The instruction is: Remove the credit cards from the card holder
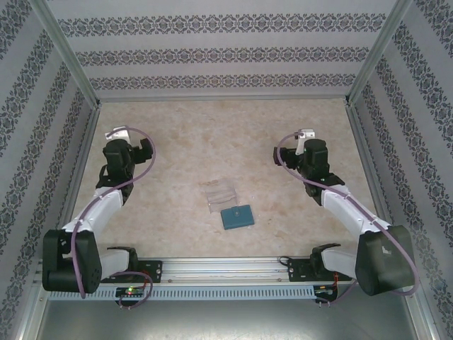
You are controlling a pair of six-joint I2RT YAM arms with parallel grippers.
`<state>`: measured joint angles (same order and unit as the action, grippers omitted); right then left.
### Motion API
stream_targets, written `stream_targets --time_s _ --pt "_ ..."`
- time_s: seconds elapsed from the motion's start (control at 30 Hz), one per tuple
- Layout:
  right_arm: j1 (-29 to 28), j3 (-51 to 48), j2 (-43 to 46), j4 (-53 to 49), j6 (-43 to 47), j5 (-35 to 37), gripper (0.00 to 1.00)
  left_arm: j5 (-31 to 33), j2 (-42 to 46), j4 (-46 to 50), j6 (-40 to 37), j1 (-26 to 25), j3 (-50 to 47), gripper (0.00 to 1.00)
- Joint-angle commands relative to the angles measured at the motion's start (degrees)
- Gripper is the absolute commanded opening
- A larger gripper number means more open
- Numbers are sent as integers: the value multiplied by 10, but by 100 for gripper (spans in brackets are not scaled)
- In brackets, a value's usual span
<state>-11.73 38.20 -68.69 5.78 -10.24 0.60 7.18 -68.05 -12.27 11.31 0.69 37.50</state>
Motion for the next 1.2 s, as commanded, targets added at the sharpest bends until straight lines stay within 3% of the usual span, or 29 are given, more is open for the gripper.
stream_targets --time_s 0.0,0.3,0.47,0.63,0.8,0.93,1.17 --pt "-25 50 -8 -144 -74 -7 89 18 31 183 79 -7 43 100" --pt "-110 160 -69 -314 -145 -44 75 -86 10 485 110 -7 197 100" --pt "-158 234 -124 -395 -151 -74 66 -115 -33 601 71 -7 265 100" --pt "-198 291 -168 -442 -162 -71 60 -90 -33 579 44 -6 239 100" --pt "-233 348 -221 -486 -175 -47 48 -63 -38 588 44 -5 245 100" --pt "-258 384 -261 -508 -177 -31 43 -99 -29 579 63 -5 234 100" --pt "-278 432 -320 -534 -177 -28 37 -90 -18 578 61 -3 231 100"
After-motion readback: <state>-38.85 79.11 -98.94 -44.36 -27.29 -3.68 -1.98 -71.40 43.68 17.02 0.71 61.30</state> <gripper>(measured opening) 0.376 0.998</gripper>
